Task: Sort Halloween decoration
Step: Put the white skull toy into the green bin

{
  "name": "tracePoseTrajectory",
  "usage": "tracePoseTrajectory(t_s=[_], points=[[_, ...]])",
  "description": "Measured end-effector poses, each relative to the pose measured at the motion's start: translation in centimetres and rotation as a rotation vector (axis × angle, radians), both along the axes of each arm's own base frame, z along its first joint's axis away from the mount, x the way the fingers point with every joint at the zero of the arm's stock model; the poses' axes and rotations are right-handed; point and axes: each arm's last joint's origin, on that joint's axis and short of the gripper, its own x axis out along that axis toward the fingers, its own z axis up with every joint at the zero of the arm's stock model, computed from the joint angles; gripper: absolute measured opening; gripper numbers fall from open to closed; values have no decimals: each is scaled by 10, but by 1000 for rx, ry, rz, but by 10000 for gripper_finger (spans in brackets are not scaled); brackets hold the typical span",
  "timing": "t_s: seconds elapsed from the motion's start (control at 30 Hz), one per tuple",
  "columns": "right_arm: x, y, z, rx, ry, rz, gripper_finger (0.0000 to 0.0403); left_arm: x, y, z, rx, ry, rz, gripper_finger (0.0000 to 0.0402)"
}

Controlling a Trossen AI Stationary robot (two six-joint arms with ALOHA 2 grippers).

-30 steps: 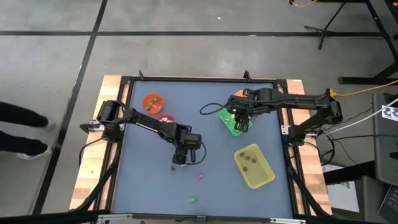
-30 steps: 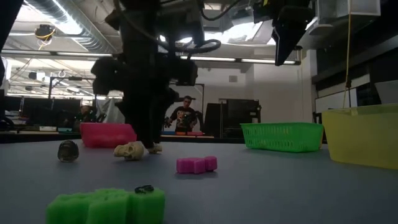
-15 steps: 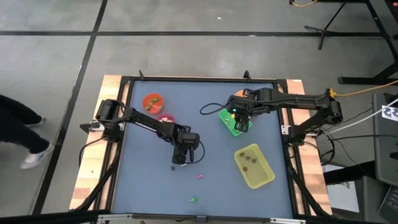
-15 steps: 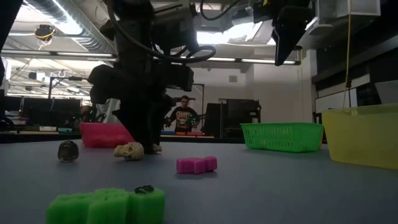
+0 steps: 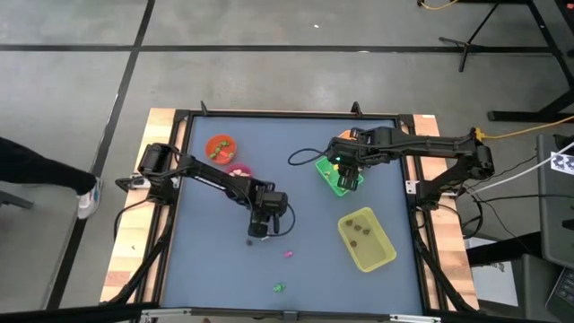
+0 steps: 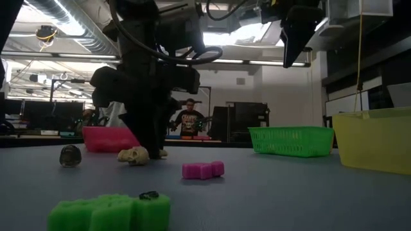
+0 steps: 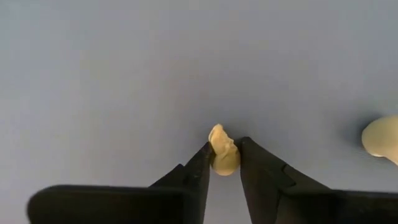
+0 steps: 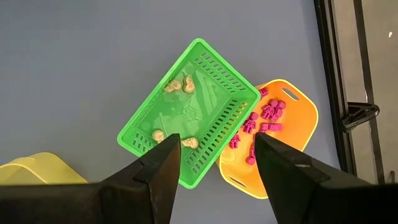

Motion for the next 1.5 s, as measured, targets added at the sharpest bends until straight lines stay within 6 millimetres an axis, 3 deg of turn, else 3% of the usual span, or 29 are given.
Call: tracePoseTrajectory(t_s=[0.4,0.7,1.0,1.33,1.5], points=[[0,0,0,0,0,0,205,1,0,0,7,1,2,42],[0,0,0,0,0,0,205,24,1,24,57,-118,24,41],[1,0,0,0,-8,0,205,56,7,53,131,-425,-12,41],[2,0,0,-1,-22,0,205,86,33,87,158,-894,34,42],[1,0,0,0,-15,0,205,101,43,81,75,-1067,80,42]])
